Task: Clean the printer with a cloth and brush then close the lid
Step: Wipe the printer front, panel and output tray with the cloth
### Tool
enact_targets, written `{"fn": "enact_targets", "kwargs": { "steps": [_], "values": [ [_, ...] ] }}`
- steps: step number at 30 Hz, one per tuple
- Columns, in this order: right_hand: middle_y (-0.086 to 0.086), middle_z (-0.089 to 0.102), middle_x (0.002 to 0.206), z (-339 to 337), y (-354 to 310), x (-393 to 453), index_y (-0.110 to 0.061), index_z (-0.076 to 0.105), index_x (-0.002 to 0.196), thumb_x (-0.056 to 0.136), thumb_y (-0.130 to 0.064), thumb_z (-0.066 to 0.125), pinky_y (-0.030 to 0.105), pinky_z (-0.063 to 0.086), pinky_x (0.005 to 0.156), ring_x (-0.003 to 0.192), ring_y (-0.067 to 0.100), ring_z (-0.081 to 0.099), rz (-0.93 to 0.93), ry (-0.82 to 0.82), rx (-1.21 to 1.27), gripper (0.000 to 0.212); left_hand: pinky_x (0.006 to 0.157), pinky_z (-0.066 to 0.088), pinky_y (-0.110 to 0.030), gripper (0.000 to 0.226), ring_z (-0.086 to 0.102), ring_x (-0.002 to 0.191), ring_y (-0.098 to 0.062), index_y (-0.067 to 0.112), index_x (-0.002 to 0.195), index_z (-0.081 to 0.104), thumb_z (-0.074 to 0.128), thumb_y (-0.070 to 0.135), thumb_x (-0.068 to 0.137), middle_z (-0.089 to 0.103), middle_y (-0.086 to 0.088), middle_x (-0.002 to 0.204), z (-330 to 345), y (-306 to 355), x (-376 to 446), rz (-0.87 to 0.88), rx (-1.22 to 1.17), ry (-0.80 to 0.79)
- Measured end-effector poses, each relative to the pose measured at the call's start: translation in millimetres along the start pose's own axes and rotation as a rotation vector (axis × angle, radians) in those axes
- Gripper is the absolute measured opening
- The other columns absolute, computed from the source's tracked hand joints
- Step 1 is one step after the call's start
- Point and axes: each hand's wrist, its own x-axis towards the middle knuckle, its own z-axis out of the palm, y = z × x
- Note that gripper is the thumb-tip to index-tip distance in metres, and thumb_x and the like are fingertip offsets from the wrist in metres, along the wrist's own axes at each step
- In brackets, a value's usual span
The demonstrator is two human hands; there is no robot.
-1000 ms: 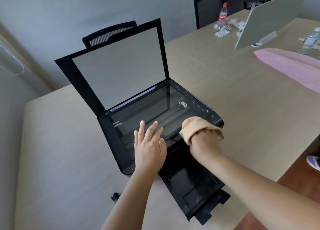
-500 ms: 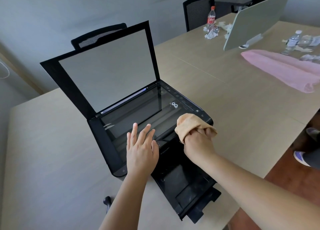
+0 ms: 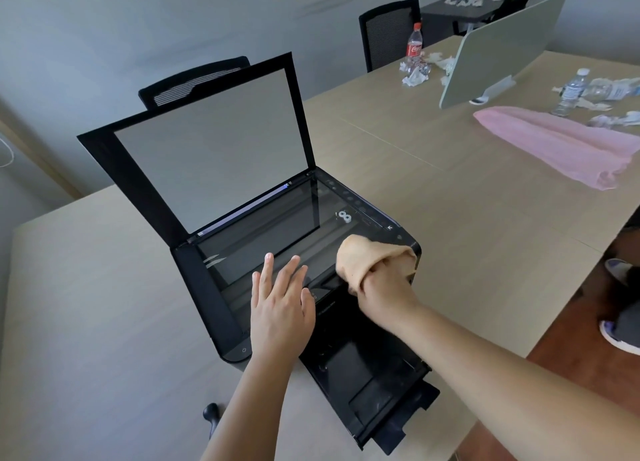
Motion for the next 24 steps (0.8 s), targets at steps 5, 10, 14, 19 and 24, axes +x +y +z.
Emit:
{"fn": "enact_targets", "kwargs": {
  "steps": [5, 10, 14, 19, 24],
  "values": [
    [0.02, 0.071, 0.088, -1, -32, -15, 0.003, 0.07, 0.092, 0.062, 0.006, 0.069, 0.035, 0.054, 0.067, 0.084, 0.041, 0.065, -0.279, -0.06, 0.126, 0.03, 0.115, 0.023, -0.052, 0.048, 0.021, 0.146, -0.031, 0.017, 0.136, 0.053, 0.031, 0.024, 0.093, 0.048, 0.003, 0.145, 0, 1, 2, -0.043, -0.028, -0.012],
    [0.014, 0.062, 0.113, -17, 6, 10, -0.009, 0.06, 0.114, 0.085, -0.009, 0.051, 0.035, 0.048, 0.082, 0.107, 0.033, 0.058, 0.087, -0.16, -0.013, 0.03, 0.116, 0.017, -0.046, 0.053, 0.019, 0.147, -0.029, 0.016, 0.139, 0.05, 0.032, 0.021, 0.09, 0.045, 0.006, 0.148, -2, 0, 0, -0.06, -0.022, -0.018],
    [0.015, 0.059, 0.112, -27, 20, 14, -0.004, 0.058, 0.11, 0.092, -0.023, 0.05, 0.03, 0.043, 0.071, 0.097, 0.032, 0.06, 0.395, -0.217, 0.103, 0.027, 0.115, 0.016, -0.045, 0.051, 0.021, 0.146, -0.031, 0.015, 0.138, 0.051, 0.033, 0.026, 0.092, 0.046, 0.005, 0.146, -3, -1, 0, -0.038, 0.006, -0.032],
    [-0.002, 0.062, 0.064, -31, 16, 13, -0.017, 0.06, 0.068, 0.086, -0.002, 0.053, 0.024, 0.042, 0.054, 0.067, 0.02, 0.059, 0.553, 0.093, 0.792, 0.025, 0.115, 0.013, -0.043, 0.051, 0.021, 0.146, -0.029, 0.016, 0.138, 0.051, 0.033, 0.029, 0.092, 0.047, 0.005, 0.146, -4, -1, 0, -0.03, 0.014, -0.048],
    [0.0, 0.06, 0.06, -64, 65, 8, -0.018, 0.06, 0.081, 0.086, 0.001, 0.049, 0.029, 0.051, 0.058, 0.061, 0.012, 0.058, 0.632, 0.42, 1.757, 0.023, 0.116, 0.011, -0.043, 0.05, 0.02, 0.147, -0.028, 0.018, 0.138, 0.051, 0.034, 0.03, 0.092, 0.047, 0.006, 0.146, -4, 0, 1, -0.018, -0.012, -0.035]
  ]
}}
